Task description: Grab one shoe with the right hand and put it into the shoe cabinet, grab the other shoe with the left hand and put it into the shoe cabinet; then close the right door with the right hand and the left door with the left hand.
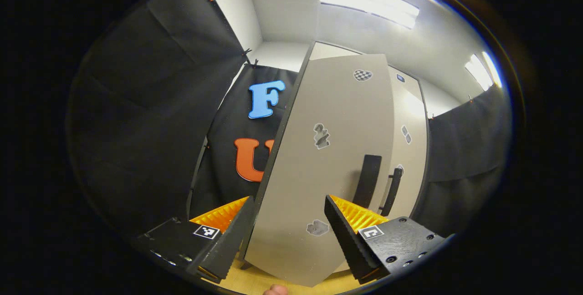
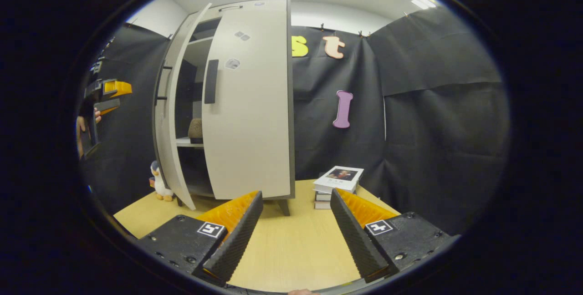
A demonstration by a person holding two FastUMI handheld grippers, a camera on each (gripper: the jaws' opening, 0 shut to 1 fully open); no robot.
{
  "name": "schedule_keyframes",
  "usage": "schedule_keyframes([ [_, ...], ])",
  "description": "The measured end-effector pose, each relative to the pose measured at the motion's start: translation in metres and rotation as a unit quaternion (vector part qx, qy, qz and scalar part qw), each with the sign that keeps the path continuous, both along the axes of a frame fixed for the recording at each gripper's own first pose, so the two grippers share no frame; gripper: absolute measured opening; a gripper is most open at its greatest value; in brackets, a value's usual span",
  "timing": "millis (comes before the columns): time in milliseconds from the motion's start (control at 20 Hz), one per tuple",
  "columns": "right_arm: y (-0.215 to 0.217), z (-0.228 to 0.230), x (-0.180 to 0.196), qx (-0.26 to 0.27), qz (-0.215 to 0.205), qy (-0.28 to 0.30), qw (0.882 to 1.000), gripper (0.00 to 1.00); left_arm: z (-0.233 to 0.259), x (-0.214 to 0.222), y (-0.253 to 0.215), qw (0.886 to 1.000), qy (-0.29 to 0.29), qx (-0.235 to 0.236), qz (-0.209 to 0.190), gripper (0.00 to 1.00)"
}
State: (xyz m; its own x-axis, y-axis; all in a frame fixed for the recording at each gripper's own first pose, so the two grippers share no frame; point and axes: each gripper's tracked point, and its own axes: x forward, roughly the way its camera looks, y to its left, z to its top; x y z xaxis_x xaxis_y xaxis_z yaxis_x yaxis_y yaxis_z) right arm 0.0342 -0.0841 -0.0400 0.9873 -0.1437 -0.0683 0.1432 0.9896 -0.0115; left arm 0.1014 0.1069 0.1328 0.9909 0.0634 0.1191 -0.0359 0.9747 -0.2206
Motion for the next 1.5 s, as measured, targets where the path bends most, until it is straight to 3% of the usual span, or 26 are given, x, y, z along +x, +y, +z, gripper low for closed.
schedule_keyframes([
  [50, 0.002, -0.003, 0.000, 0.001, 0.002, 0.002, 1.000, 0.98, -0.006, -0.010, -0.001, 1.000, 0.003, 0.008, 0.006, 0.95],
  [100, 0.006, -0.006, 0.000, 0.002, 0.005, 0.004, 1.000, 0.98, -0.013, -0.020, -0.005, 1.000, 0.006, 0.012, 0.010, 0.99],
  [300, 0.031, -0.018, 0.000, 0.006, 0.034, 0.019, 0.999, 0.97, -0.054, -0.057, -0.042, 0.999, 0.041, 0.011, 0.000, 0.99],
  [400, 0.037, -0.027, 0.001, 0.002, 0.044, 0.030, 0.999, 0.98, -0.078, -0.067, -0.058, 0.998, 0.057, 0.012, -0.006, 0.95],
  [450, 0.041, -0.028, 0.000, 0.002, 0.048, 0.032, 0.998, 0.93, -0.090, -0.073, -0.064, 0.997, 0.068, 0.019, -0.007, 0.95],
  [500, 0.044, -0.029, -0.001, 0.003, 0.051, 0.033, 0.998, 0.97, -0.103, -0.081, -0.066, 0.997, 0.079, 0.027, -0.002, 0.95],
  [650, 0.049, -0.034, -0.005, 0.007, 0.055, 0.035, 0.998, 0.93, -0.136, -0.105, -0.075, 0.994, 0.106, 0.030, 0.006, 0.95],
  [700, 0.049, -0.037, -0.006, 0.007, 0.056, 0.039, 0.998, 0.98, -0.144, -0.110, -0.078, 0.993, 0.110, 0.033, 0.008, 0.95],
  [850, 0.048, -0.041, -0.009, 0.009, 0.057, 0.050, 0.997, 0.98, -0.170, -0.120, -0.085, 0.990, 0.134, 0.051, 0.011, 0.94],
  [900, 0.048, -0.039, -0.009, 0.009, 0.056, 0.050, 0.997, 0.93, -0.174, -0.122, -0.086, 0.988, 0.140, 0.057, 0.011, 0.95],
  [1000, 0.046, -0.038, -0.010, 0.006, 0.053, 0.049, 0.997, 0.93, -0.178, -0.127, -0.092, 0.988, 0.143, 0.059, 0.005, 0.95],
  [1050, 0.045, -0.040, -0.010, 0.006, 0.051, 0.051, 0.997, 0.93, -0.179, -0.129, -0.095, 0.988, 0.143, 0.062, 0.001, 0.99],
  [1150, 0.044, -0.043, -0.011, 0.007, 0.048, 0.056, 0.997, 0.98, -0.179, -0.128, -0.098, 0.986, 0.149, 0.075, 0.000, 0.95],
  [1200, 0.044, -0.043, -0.012, 0.008, 0.047, 0.057, 0.997, 0.93, -0.176, -0.126, -0.100, 0.986, 0.147, 0.079, -0.003, 0.95],
  [1500, 0.043, -0.043, -0.012, 0.017, 0.039, 0.058, 0.997, 0.93, -0.162, -0.121, -0.110, 0.989, 0.130, 0.069, -0.018, 0.95],
])
